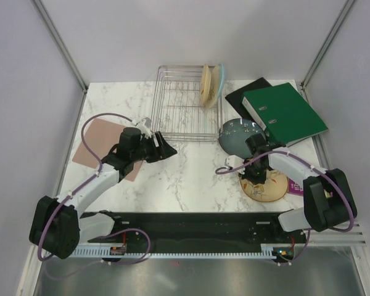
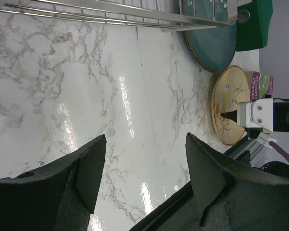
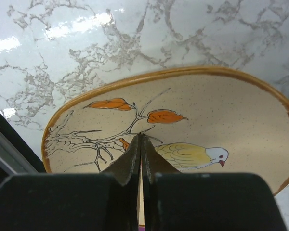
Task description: Load the plates into the dish rack
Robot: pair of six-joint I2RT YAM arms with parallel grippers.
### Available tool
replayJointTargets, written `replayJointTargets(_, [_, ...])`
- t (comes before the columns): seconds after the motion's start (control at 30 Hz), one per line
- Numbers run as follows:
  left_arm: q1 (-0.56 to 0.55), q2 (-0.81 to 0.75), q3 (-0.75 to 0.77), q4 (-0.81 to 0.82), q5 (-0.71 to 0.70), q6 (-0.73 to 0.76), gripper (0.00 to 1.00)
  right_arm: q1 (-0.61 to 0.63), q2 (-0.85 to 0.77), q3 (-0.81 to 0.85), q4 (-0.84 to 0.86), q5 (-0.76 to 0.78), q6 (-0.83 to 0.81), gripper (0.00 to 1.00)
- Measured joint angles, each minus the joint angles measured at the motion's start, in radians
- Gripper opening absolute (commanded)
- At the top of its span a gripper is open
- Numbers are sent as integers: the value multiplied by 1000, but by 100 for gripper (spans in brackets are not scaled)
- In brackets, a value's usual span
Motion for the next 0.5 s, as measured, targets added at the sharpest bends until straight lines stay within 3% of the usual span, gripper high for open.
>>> replayJointTargets(0.5, [145,-143,-83,-91,-10,17,76,280,198,164,-54,127,75,4])
